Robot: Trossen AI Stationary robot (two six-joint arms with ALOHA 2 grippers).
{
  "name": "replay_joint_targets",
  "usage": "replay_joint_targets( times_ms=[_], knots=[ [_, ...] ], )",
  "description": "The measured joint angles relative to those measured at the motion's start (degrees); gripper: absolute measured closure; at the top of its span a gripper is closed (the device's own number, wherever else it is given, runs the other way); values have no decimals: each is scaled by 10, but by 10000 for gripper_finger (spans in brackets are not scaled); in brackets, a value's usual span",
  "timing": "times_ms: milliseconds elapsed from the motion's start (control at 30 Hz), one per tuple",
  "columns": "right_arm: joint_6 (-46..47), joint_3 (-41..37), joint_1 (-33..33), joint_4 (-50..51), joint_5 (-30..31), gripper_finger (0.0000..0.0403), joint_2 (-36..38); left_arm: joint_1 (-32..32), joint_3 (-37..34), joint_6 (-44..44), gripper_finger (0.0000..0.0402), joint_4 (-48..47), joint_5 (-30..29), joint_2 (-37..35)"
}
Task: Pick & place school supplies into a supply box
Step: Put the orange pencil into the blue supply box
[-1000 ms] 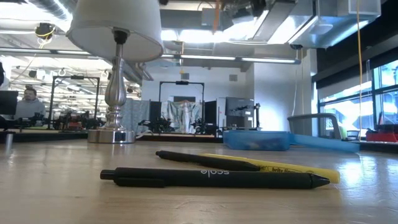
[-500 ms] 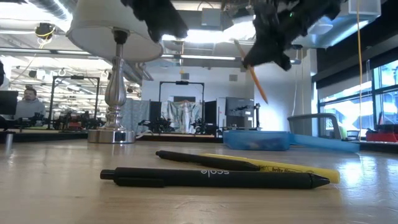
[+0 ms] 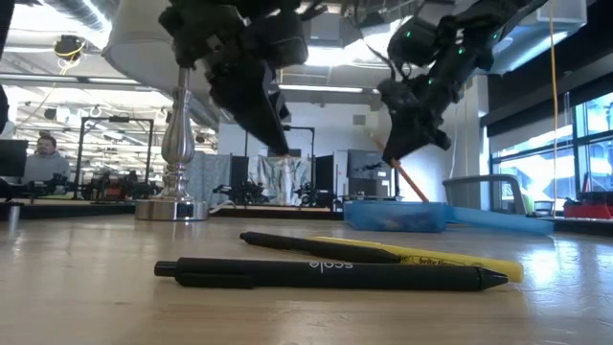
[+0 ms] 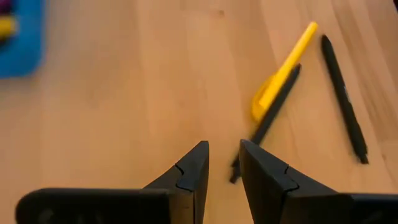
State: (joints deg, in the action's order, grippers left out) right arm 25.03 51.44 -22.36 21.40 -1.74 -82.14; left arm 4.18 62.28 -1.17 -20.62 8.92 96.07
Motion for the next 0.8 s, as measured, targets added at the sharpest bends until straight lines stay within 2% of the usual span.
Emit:
replay_joint_targets(
  times_ms=[367,800],
  knots=[
    [-1,0,-7,-2,-1,364,-84,42,0,66,310,-2,-16,26],
    [2,0,-9,-5,-5,359,-108,56,0,64,301,4,-18,78]
  ],
)
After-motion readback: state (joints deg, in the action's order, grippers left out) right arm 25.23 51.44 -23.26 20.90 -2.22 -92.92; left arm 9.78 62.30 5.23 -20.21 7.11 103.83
